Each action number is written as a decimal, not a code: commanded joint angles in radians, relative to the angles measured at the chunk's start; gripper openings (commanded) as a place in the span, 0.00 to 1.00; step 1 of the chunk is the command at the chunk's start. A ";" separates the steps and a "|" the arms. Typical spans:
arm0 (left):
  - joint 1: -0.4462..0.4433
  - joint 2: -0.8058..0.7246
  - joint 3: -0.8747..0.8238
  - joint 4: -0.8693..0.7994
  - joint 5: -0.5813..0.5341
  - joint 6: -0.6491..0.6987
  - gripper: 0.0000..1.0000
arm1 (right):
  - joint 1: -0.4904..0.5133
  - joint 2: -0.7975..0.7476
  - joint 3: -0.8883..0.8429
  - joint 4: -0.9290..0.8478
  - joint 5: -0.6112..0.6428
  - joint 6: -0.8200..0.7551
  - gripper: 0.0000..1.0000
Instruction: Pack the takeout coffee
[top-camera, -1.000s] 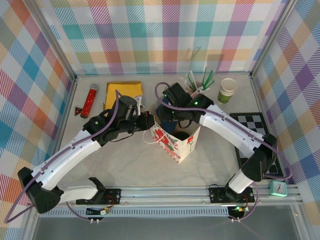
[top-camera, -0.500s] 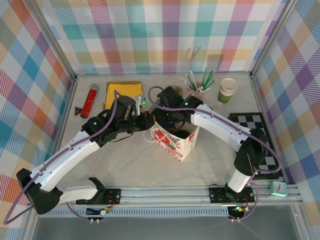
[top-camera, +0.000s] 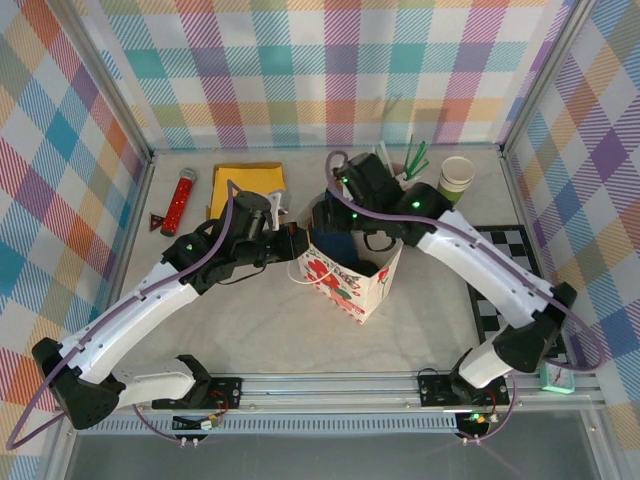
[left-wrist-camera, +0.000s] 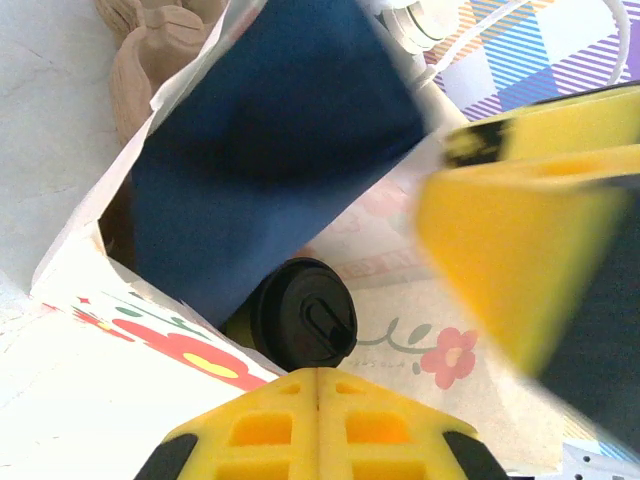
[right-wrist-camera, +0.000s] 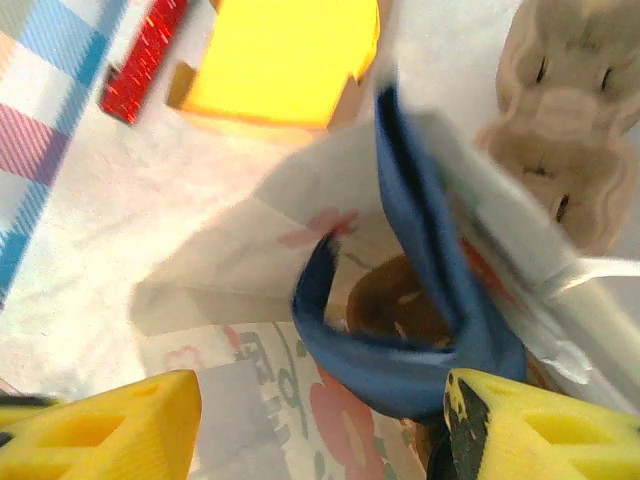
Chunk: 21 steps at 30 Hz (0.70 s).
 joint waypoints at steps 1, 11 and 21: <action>0.000 -0.006 0.011 0.018 -0.006 -0.010 0.03 | 0.002 -0.017 0.040 -0.026 0.065 -0.037 0.66; 0.000 -0.011 0.014 0.015 -0.009 -0.014 0.05 | -0.031 0.043 0.061 -0.009 0.012 -0.039 0.62; 0.001 -0.010 0.072 -0.034 -0.059 0.018 0.44 | -0.031 -0.011 0.027 -0.027 -0.009 -0.054 0.66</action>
